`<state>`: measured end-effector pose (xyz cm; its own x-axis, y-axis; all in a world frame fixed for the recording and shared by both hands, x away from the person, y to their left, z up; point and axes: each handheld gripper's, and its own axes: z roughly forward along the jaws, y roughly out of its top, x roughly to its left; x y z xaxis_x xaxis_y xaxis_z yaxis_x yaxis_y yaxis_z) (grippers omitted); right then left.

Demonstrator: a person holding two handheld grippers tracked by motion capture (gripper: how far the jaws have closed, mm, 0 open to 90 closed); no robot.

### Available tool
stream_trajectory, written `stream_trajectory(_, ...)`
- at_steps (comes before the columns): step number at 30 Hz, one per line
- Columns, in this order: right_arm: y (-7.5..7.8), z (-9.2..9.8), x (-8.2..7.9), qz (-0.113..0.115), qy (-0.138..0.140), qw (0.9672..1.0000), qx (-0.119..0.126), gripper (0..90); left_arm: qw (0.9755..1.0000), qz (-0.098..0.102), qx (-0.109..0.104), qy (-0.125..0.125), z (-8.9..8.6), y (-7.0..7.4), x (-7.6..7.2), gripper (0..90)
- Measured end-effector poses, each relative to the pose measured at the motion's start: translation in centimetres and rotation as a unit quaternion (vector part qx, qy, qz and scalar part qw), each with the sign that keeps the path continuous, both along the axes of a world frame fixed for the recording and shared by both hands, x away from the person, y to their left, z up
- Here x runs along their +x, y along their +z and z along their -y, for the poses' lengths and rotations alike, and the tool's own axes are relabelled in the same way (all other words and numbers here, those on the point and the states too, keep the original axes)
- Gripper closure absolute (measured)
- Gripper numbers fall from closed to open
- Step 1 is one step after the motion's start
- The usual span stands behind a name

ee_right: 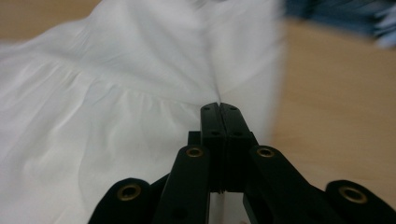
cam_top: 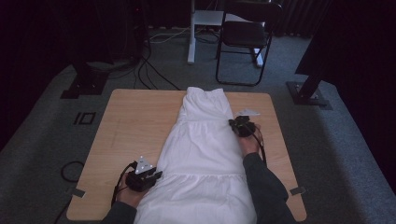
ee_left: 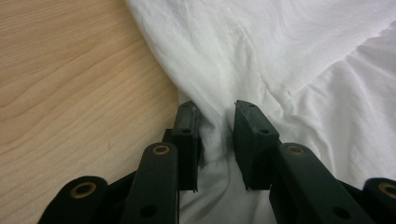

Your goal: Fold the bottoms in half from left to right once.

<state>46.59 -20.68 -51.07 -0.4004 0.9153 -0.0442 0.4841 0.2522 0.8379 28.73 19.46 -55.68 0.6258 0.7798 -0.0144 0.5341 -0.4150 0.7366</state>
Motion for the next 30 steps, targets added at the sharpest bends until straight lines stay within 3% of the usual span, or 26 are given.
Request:
stream_trajectory(1, 0.2, 0.6, 0.0, 0.007, -0.018, 0.9998, -0.005, 89.5, 1.0000, -0.002, 0.001, 0.000, 0.0, 0.0, -0.1, 71.2)
stream_trajectory(3, -0.6, 1.6, 0.3, -0.018, -0.032, 0.9993, -0.003, 89.3, 1.0000, -0.003, 0.004, -0.001, 0.2, 0.1, -0.3, 71.2)
stream_trajectory(5, -1.3, 1.9, 0.5, -0.028, -0.035, 0.9990, -0.007, 89.3, 1.0000, -0.003, 0.004, -0.001, 0.2, 0.1, -0.3, 71.3)
stream_trajectory(6, -2.8, 2.1, 0.8, -0.054, -0.033, 0.9980, -0.002, 88.6, 0.9999, -0.001, 0.008, -0.007, 0.5, 0.1, -0.8, 71.4)
stream_trajectory(9, -4.2, 2.0, 1.0, -0.072, -0.025, 0.9970, 0.011, 87.5, 0.9998, -0.006, 0.007, -0.015, 0.6, 0.1, -1.5, 71.4)
stream_trajectory(11, -4.8, 1.7, 0.9, -0.076, -0.019, 0.9968, 0.014, 86.8, 0.9994, -0.021, -0.003, -0.027, 0.6, 0.2, -1.9, 71.1)
stream_trajectory(12, -4.8, 1.7, 0.9, -0.078, -0.018, 0.9966, 0.016, 86.7, 0.9986, -0.030, -0.010, -0.042, 0.5, 0.3, -2.1, 66.4)
stream_trajectory(14, -4.6, 1.5, 1.0, -0.085, -0.016, 0.9962, 0.010, 86.4, 0.9974, -0.026, -0.034, -0.059, 0.1, 0.8, -2.0, 55.2)
stream_trajectory(15, -4.5, 1.5, 1.1, -0.087, -0.014, 0.9961, 0.003, 86.4, 0.9974, -0.020, -0.045, -0.054, -0.1, 1.3, -1.8, 51.9)
stream_trajectory(17, -4.4, 1.4, 1.2, -0.092, -0.015, 0.9957, 0.001, 86.5, 0.9982, 0.001, -0.047, -0.038, -0.3, 2.7, -1.0, 47.7)
stream_trajectory(20, -4.4, 1.4, 1.2, -0.093, -0.017, 0.9955, 0.002, 86.5, 0.9983, 0.031, -0.042, -0.027, 0.3, 5.1, 1.4, 44.6)
stream_trajectory(22, -4.4, 1.3, 1.2, -0.092, -0.017, 0.9956, -0.002, 86.6, 0.9984, 0.047, -0.026, -0.019, 1.3, 6.3, 3.8, 43.7)
stream_trajectory(26, -4.3, 1.0, 1.2, -0.093, -0.020, 0.9954, -0.011, 87.2, 0.9988, 0.036, -0.020, -0.027, 4.3, 7.1, 9.4, 43.8)
stream_trajectory(28, -4.3, 1.0, 1.2, -0.092, -0.019, 0.9954, -0.016, 87.3, 0.9996, 0.019, 0.003, -0.020, 6.0, 6.2, 12.4, 44.3)
stream_trajectory(30, -4.3, 1.0, 1.2, -0.092, -0.019, 0.9955, -0.015, 87.3, 0.9999, 0.003, 0.009, -0.011, 7.3, 5.2, 14.5, 44.4)
